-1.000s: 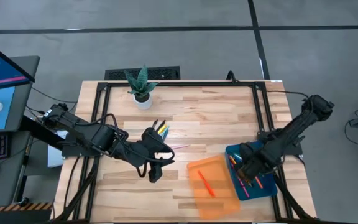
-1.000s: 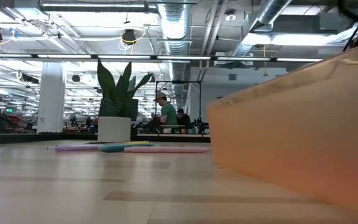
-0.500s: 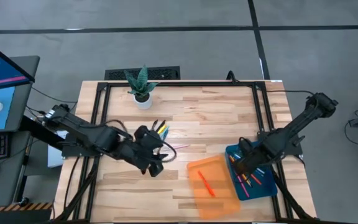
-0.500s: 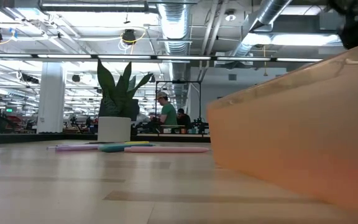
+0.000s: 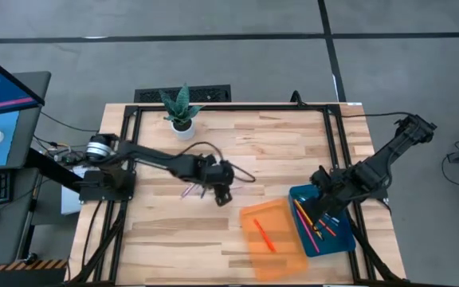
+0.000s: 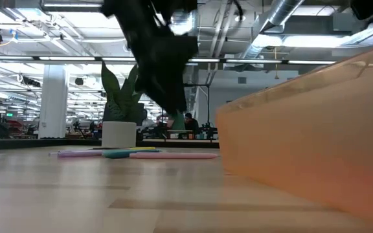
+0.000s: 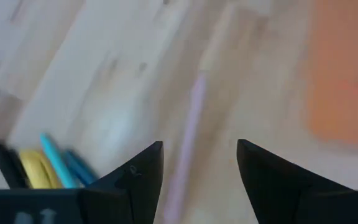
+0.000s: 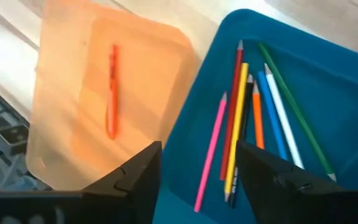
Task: Sort pens & pencils
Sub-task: Put the pink pen into the orange bin
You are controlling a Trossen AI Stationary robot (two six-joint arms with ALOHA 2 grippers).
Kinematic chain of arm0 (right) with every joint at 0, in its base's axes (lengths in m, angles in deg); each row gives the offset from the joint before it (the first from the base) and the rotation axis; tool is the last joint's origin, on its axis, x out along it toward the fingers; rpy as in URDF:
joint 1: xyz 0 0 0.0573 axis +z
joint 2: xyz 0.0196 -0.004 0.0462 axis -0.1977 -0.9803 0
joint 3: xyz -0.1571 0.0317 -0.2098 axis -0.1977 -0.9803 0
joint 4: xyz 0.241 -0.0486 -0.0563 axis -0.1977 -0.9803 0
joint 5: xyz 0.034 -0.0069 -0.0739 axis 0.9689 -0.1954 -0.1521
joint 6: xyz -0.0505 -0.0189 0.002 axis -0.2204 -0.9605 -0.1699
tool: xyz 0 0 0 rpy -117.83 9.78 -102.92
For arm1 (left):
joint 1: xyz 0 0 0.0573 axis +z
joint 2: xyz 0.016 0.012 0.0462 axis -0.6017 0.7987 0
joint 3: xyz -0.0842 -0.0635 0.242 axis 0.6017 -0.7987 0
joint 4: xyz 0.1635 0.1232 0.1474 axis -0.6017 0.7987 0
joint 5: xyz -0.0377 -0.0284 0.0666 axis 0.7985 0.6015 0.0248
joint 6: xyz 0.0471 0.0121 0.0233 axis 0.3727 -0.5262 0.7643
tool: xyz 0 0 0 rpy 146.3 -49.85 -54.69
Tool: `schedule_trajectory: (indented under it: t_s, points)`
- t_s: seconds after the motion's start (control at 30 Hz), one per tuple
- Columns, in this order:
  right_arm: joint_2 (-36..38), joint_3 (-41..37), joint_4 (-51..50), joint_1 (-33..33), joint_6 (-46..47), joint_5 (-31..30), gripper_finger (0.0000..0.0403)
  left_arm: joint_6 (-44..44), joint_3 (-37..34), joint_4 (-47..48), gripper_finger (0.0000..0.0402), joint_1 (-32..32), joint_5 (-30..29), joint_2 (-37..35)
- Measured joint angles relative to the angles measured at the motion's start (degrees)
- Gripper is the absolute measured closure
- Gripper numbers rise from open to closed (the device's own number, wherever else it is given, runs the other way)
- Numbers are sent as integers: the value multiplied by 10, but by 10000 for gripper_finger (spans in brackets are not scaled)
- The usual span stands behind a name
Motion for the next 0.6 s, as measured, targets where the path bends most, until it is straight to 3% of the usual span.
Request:
schedule_trajectory:
  t_s: [0.17, 0.43, 0.5, 0.6]
  points:
    - [0, 0, -3, 11, -11, 0, 179, 91, 13, -34, 207, 33, 51, 80]
    - [1, 0, -2, 24, -11, 0, 181, 96, 39, -31, 210, 39, 48, 159]
    - [1, 0, -2, 24, -11, 0, 182, 91, 40, -14, 229, 39, 44, 160]
    - [1, 0, -2, 23, -10, -7, 182, 89, 41, 12, 296, 39, 35, 160]
